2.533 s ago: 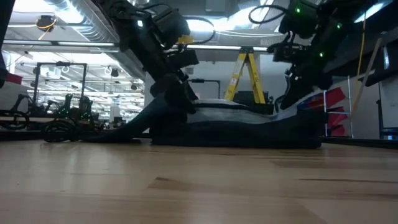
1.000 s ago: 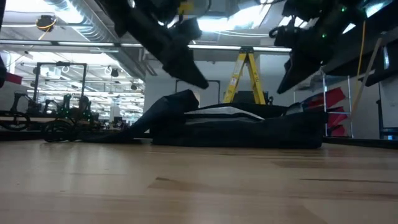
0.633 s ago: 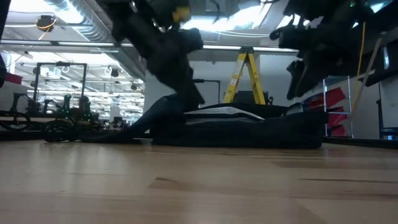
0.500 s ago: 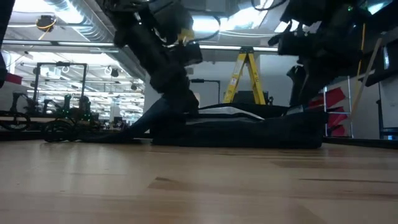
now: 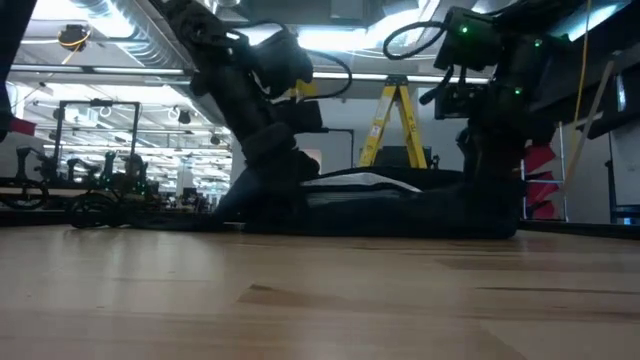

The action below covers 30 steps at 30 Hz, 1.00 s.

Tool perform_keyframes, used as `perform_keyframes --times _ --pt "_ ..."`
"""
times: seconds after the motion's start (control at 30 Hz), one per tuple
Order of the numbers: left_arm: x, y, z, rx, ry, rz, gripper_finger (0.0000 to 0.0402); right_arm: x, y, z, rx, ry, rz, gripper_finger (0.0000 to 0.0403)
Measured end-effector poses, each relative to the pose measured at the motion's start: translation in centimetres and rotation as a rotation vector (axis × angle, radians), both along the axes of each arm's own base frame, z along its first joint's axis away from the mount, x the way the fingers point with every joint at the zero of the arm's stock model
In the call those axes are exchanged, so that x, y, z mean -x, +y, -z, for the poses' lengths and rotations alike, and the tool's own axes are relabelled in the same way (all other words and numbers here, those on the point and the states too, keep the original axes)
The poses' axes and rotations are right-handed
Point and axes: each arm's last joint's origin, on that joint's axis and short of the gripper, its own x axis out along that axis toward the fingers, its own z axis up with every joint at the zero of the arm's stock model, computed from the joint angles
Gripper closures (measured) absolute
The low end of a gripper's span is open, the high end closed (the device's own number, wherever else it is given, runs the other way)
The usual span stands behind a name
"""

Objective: Unpack backpack
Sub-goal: Put the black medicine organizer into the black backpack

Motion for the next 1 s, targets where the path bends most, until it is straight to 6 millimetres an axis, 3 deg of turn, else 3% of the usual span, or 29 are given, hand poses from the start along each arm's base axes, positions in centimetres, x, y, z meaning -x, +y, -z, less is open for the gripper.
perform_keyframes --times 0.33,0.77,1.0 --pt "-0.1 -0.3 0.7 0.036 0.024 0.009 0.0232 -0.4 0.3 1.7 -0.100 0.082 -0.056 0.0202" --pt "0.1 -3.2 1.0 0.120 0.080 0.043 0.0232 -0.6 3.8 1.9 -0.139 0.094 -0.148 0.0375" --pt "0.1 -7.0 1.1 0.199 0.100 0.051 0.0231 -0.3 7.6 1.9 -0.177 0.098 -0.172 0.0400"
